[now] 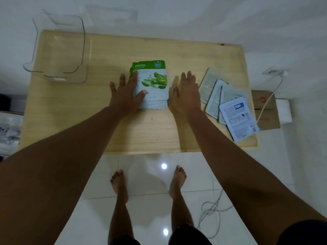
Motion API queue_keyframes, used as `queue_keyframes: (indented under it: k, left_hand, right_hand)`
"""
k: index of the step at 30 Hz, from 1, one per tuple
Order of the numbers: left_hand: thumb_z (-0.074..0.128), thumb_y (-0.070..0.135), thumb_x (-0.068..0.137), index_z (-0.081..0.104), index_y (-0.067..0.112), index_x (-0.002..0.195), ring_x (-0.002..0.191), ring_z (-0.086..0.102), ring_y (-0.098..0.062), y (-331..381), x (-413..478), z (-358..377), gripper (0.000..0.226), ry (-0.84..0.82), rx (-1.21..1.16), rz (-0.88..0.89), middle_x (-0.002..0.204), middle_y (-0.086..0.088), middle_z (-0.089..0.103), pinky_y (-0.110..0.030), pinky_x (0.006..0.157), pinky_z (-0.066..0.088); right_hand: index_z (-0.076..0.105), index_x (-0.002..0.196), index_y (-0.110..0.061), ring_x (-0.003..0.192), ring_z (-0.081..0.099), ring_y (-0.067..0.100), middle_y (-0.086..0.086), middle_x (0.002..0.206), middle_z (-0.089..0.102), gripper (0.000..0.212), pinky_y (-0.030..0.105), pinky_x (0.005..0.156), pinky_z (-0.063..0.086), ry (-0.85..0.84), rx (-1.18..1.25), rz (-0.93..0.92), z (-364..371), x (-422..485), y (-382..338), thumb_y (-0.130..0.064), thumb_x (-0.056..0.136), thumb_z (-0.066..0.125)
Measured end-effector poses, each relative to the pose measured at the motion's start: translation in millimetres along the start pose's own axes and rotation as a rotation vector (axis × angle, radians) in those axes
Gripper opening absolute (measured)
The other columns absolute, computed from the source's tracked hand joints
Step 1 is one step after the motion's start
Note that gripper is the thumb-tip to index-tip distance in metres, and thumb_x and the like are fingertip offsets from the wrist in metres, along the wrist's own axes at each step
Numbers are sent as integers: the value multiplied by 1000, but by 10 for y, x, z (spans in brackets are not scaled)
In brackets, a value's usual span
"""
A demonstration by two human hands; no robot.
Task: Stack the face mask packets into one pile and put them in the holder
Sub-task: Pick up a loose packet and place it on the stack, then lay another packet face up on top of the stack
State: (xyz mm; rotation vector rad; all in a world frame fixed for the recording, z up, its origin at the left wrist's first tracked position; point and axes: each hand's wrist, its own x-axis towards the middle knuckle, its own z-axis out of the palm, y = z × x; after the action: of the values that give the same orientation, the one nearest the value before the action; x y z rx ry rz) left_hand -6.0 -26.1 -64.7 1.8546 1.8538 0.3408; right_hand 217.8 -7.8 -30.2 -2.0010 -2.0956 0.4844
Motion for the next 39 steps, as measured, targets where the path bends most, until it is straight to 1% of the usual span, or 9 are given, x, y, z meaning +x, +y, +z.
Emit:
queue_keyframes:
  k: [2,5,10,15,21,26,30,33,39]
  left_hand:
    - [37,56,94,0,28,158,154,-1,-31,-3,19,-14,79,-19,-13,-4,166,-1,15,-61,117,-9]
    - [36,57,93,-1,30,157,154,-3,-29,-14,23,-18,79,-30,-14,-9,166,-1,13,-60,118,-10]
    - [34,59,92,0,30,157,154,-2,-29,-6,9,1,80,-18,-4,-8,166,-2,14,-59,118,-10]
    - [36,57,93,1,29,157,154,-3,-29,0,7,-5,79,-10,-13,-13,166,-2,13,-59,118,-10]
    - [35,57,93,0,29,157,154,-3,-29,-4,5,-15,79,-22,-18,-9,166,-1,13,-58,118,-11]
    - [36,56,94,-1,28,158,154,-5,-28,11,-5,-31,79,-33,-25,-12,166,0,13,-58,118,-12]
    - [35,56,94,1,27,158,154,-4,-29,28,-15,-31,79,-32,-19,-10,166,-2,13,-58,118,-12]
    - [36,54,96,0,26,158,154,-4,-29,36,-23,-44,77,-41,-11,-10,166,-2,13,-58,118,-11]
    - [20,52,98,6,24,158,154,-2,-29,62,-33,-64,68,-29,-70,-11,166,-1,14,-58,119,-12]
  right_hand:
    - [20,149,3,147,17,46,28,157,21,64,55,121,20,-34,-188,178,-123,149,257,-31,99,41]
    - [32,141,6,139,29,50,33,147,35,68,57,118,26,-85,-278,384,-225,304,539,-41,94,47]
    - [57,117,2,111,60,37,23,116,64,38,45,96,52,-50,-221,257,-256,336,550,-28,96,46]
    - [54,127,7,106,65,36,29,123,61,38,39,89,56,-27,-164,243,-233,241,458,-10,97,38]
    - [60,116,0,102,64,33,21,112,65,34,42,89,57,35,-105,239,-311,205,453,-22,101,40]
    - [60,107,-4,90,64,27,15,103,65,22,40,77,55,173,162,185,-458,176,337,-17,98,44]
    - [58,103,-5,58,54,2,1,77,63,16,8,53,38,351,395,95,-521,165,20,-14,99,46]
    - [59,101,-6,59,58,-9,-5,80,65,13,3,54,40,453,618,99,-534,153,-215,-13,97,48]
    - [61,106,-3,52,53,-6,-10,72,61,17,6,48,38,341,820,227,-298,80,-464,-7,95,49]
